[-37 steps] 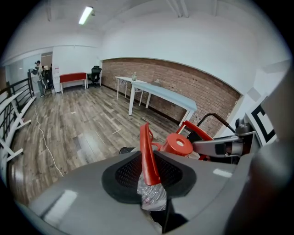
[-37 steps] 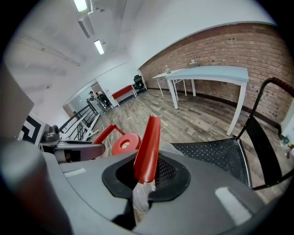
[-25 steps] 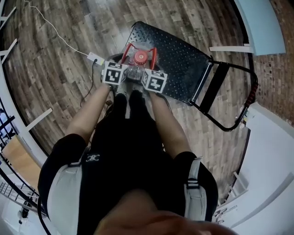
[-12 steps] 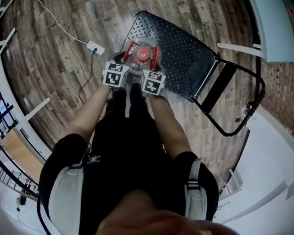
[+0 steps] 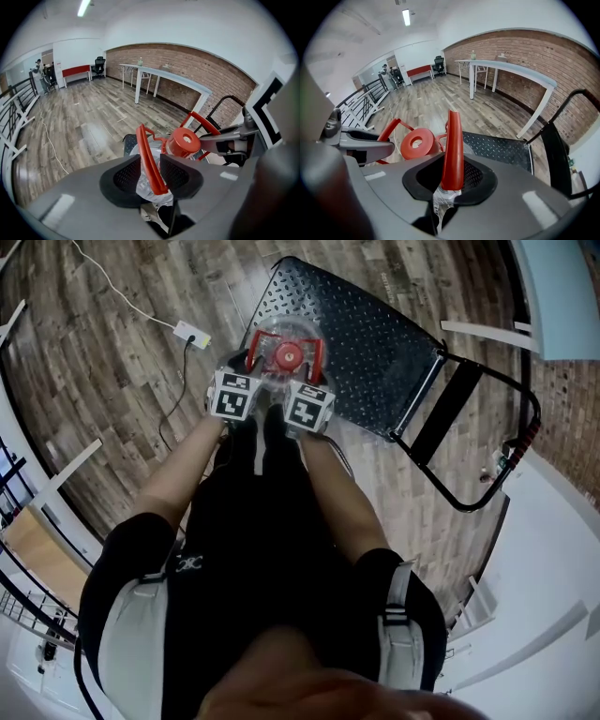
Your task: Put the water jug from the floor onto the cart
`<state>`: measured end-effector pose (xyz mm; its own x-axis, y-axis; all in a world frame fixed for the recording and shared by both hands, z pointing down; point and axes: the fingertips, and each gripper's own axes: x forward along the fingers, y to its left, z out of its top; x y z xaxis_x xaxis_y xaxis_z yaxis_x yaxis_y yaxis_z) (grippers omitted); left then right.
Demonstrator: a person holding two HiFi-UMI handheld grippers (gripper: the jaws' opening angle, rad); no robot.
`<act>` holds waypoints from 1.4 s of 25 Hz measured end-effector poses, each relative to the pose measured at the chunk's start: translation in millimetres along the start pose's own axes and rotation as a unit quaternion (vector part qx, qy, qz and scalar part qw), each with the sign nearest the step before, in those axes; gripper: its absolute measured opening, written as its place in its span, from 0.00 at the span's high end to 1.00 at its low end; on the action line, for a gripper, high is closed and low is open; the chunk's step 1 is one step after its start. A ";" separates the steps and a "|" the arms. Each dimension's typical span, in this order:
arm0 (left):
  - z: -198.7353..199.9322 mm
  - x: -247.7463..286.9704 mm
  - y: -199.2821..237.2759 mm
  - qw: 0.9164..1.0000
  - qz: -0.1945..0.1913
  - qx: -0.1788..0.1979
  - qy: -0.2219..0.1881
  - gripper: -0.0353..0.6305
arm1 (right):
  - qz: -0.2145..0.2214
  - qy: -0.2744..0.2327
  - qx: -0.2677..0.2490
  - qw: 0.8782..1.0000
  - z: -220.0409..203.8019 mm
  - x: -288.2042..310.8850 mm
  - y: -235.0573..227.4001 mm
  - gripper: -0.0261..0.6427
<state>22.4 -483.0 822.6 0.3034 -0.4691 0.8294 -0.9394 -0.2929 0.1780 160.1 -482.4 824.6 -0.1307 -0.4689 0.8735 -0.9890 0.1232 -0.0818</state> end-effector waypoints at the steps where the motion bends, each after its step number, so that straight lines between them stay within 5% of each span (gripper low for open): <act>1: -2.1 1.0 -1.3 1.000 -0.003 0.000 0.005 0.75 | -0.007 0.006 0.002 1.000 -2.6 -0.8 -1.7 0.84; 12: 31.1 -28.9 5.4 1.000 0.001 -0.007 -0.029 0.69 | -0.051 -0.017 0.009 0.999 17.3 -27.8 -11.4 0.71; 15: 51.0 -49.0 12.8 0.998 0.027 -0.007 -0.060 0.86 | -0.038 -0.042 0.010 0.998 38.0 -52.6 -4.9 0.71; 18: 65.1 -71.0 10.9 0.996 0.038 -0.010 -0.081 0.94 | -0.028 -0.066 0.013 0.997 54.9 -78.3 0.2 0.80; 21: 86.7 -86.4 -0.6 0.995 0.000 -0.027 -0.097 0.94 | -0.015 -0.097 0.021 0.995 82.7 -95.3 7.9 0.94; 25: 121.0 -109.0 -7.7 0.992 -0.017 -0.010 -0.123 0.95 | 0.007 -0.151 0.037 0.988 125.0 -116.8 23.2 0.94; 30: 154.2 -147.6 -8.2 0.989 -0.003 0.008 -0.145 0.95 | 0.067 -0.200 0.038 0.977 163.0 -145.9 53.0 0.94; 35: 175.0 -166.7 0.1 0.989 0.031 0.024 -0.142 0.95 | 0.074 -0.243 0.041 0.966 202.1 -170.5 45.7 0.94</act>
<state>-0.4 -550.6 591.6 0.2845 -0.6998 0.6552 -0.9511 -0.2918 0.1013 123.2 -573.6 575.0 -0.2689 -0.8094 0.5220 -0.9564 0.1605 -0.2438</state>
